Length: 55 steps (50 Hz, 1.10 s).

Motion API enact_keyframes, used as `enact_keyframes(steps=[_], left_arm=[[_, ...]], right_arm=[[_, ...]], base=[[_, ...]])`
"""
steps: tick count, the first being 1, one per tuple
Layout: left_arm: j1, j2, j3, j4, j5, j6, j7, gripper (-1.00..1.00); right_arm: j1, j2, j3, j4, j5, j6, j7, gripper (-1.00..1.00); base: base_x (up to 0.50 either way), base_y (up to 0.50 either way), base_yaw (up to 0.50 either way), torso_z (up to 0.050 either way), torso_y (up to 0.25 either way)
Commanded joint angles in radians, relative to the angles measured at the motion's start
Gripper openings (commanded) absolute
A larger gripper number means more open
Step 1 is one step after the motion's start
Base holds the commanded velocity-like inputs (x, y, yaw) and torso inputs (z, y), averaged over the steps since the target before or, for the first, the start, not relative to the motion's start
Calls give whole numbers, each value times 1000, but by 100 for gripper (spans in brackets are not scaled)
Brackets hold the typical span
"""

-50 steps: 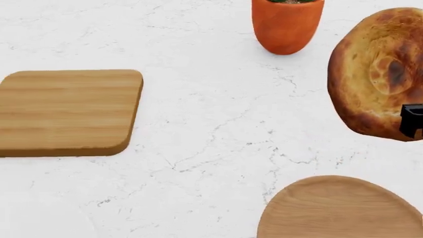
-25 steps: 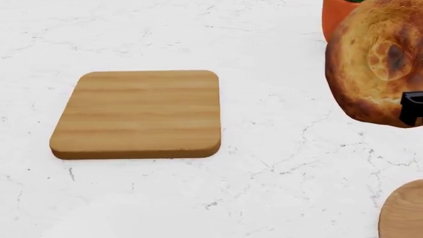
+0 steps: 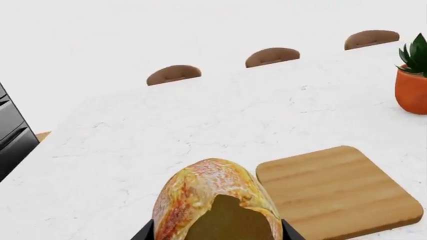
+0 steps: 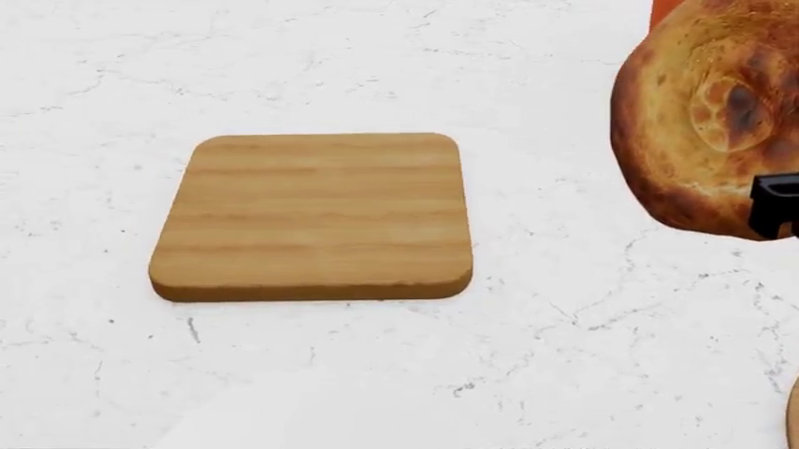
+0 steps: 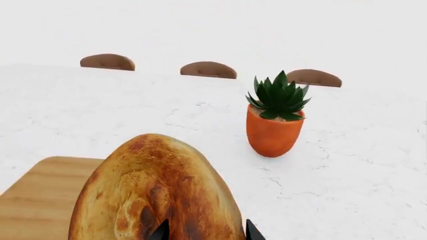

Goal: Place all breads on the cutting board.

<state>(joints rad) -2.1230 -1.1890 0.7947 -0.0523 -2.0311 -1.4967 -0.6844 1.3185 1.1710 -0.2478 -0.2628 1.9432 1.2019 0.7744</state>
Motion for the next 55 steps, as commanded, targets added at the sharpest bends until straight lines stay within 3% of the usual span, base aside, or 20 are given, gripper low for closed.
enact_keyframes(steps=[1,22,35,55], left_arm=[[-3,-4,10,4,0,13,0,-100],[-4,-2,23,11,7,23,6,-100],[-95,49,36,-66,16,-9,-10,-100],[-233,107,89,-130,71,-74,10,-100]], right_arm=[[5,3,0,-8,-14,6,-14,-100],[11,3,0,-9,-30,0,-36,-100],[143,-12,-22,40,-14,32,-6,-100],[319,-70,-102,106,42,97,52,-100]], base=[[500,129,0,0,0],[428,406,0,0,0],[0,0,0,0,-32],[0,0,0,1,-242]])
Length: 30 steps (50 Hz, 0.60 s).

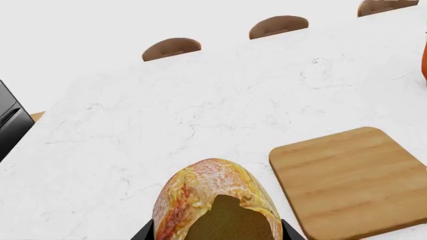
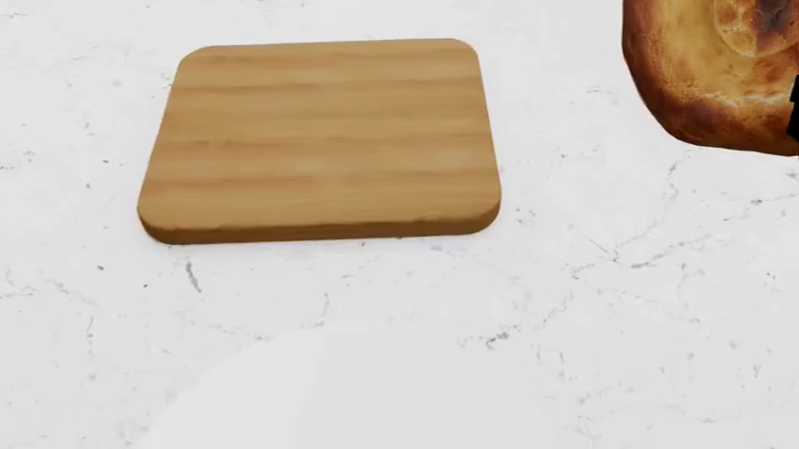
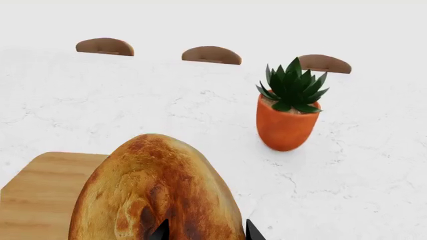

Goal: Place all breads on the cutting board.

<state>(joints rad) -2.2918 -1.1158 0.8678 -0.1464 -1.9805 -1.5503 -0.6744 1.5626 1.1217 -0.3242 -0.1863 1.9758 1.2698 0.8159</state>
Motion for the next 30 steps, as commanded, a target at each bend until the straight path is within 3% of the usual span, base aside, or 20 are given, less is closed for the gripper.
enact_keyframes(steps=[1,30], left_arm=[[-63,32,29,-23,31,-19,11,-100],[-64,62,2,-49,16,-20,-21,-100]], right_arm=[[79,-22,-28,30,11,31,12,-100],[116,-20,-56,71,19,45,7,-100]], base=[[0,0,0,2,-250],[0,0,-1,2,-250]])
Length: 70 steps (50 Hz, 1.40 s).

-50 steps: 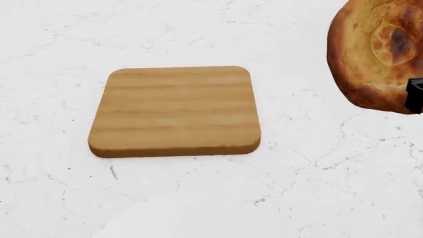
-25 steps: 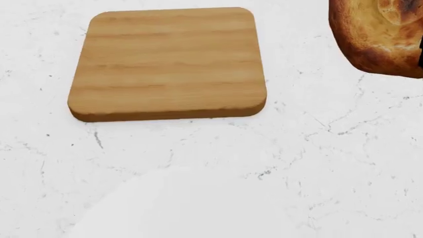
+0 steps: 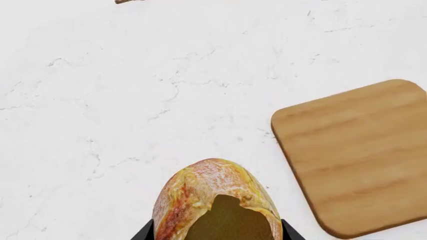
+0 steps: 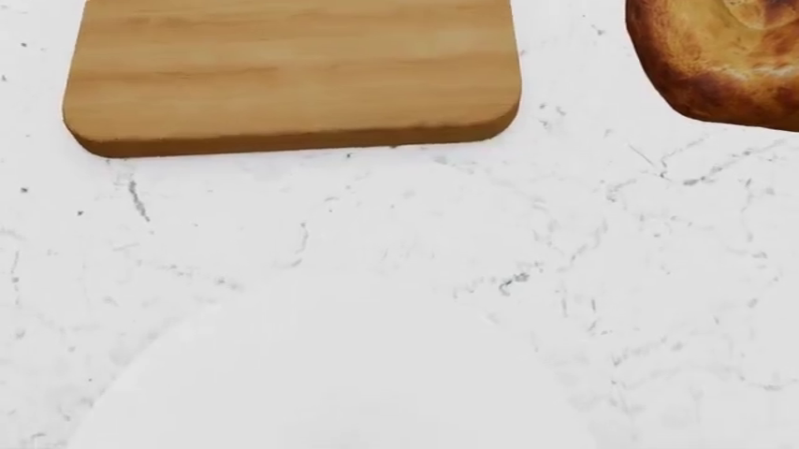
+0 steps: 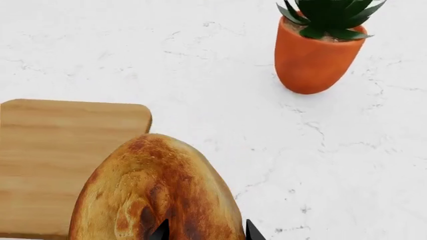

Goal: Place all breads on the cutting board.

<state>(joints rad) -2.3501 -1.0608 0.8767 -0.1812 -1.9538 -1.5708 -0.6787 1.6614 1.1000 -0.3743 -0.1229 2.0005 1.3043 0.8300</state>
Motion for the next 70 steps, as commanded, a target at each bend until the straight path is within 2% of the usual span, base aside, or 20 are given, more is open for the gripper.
enact_keyframes(steps=[1,16,22,35,42,59,70], left_arm=[[-6,7,-6,-14,-13,0,-17,-100],[-6,19,-14,-9,-9,0,3,-100],[-6,59,-43,-35,71,0,60,-100],[-6,126,-103,-77,111,0,73,-100],[-6,148,-121,-97,142,0,86,-100],[-5,131,-115,-99,165,1,116,-100],[-4,125,-112,-97,176,3,128,-100]], right_arm=[[19,0,-7,9,-6,11,-7,-100],[72,-27,-36,43,-3,29,-4,-100],[106,-48,-49,89,-19,39,-14,-100],[267,-218,-135,276,-50,65,-22,-100],[290,-301,-166,371,-124,44,-72,-100],[269,-489,-209,582,-224,-66,-198,-100],[277,-570,-236,692,-277,-117,-262,-100]], base=[[0,0,0,2,-250],[0,0,0,2,-228],[0,0,0,0,0],[0,0,0,0,0],[0,0,0,0,0],[0,0,0,0,0],[0,0,0,0,0]])
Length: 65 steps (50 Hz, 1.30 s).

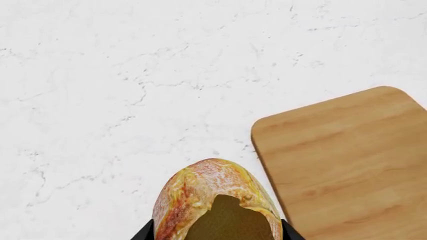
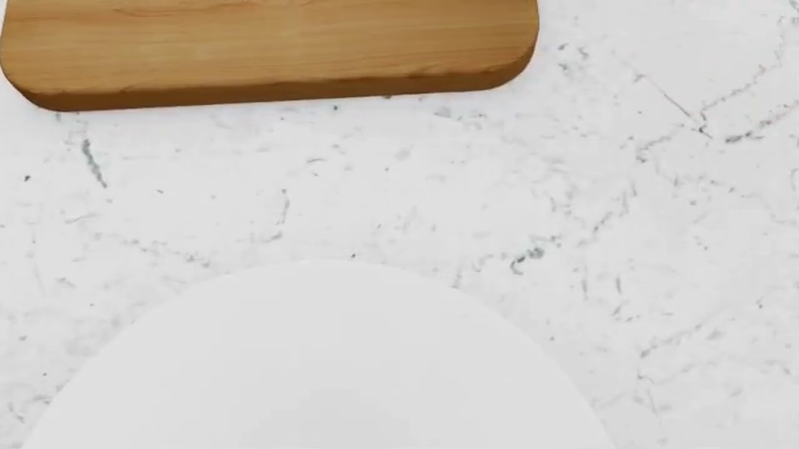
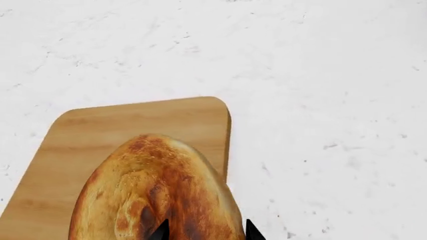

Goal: Place all breads on the cutting board.

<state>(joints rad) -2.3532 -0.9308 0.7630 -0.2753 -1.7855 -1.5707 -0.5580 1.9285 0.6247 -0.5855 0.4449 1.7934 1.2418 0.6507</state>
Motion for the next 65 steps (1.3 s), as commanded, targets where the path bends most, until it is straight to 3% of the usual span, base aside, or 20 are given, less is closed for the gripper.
enact_keyframes(steps=[1,13,34,48,57,58,65], left_arm=[[-2,-4,1,-4,10,2,8,-100],[1,-16,8,4,21,6,24,-100],[14,-30,15,18,7,21,22,-100],[18,-42,22,25,13,29,37,-100],[21,-48,24,29,16,31,43,-100],[19,-48,24,28,16,30,43,-100],[21,-53,25,30,19,32,46,-100]], right_arm=[[12,-100,-29,132,-77,-58,-91,-100],[78,-209,-83,312,-167,-104,-232,-100],[144,-314,-127,428,-216,-120,-321,-100],[208,-497,-271,848,-405,-262,-644,-100],[188,-514,-245,862,-422,-244,-653,-100],[190,-514,-243,862,-423,-238,-660,100],[228,-493,-250,858,-446,-186,-678,100]], base=[[0,0,0,0,0],[0,0,0,0,0],[0,0,0,0,1],[0,0,0,0,0],[0,0,0,0,0],[0,0,0,0,0],[0,0,0,0,0]])
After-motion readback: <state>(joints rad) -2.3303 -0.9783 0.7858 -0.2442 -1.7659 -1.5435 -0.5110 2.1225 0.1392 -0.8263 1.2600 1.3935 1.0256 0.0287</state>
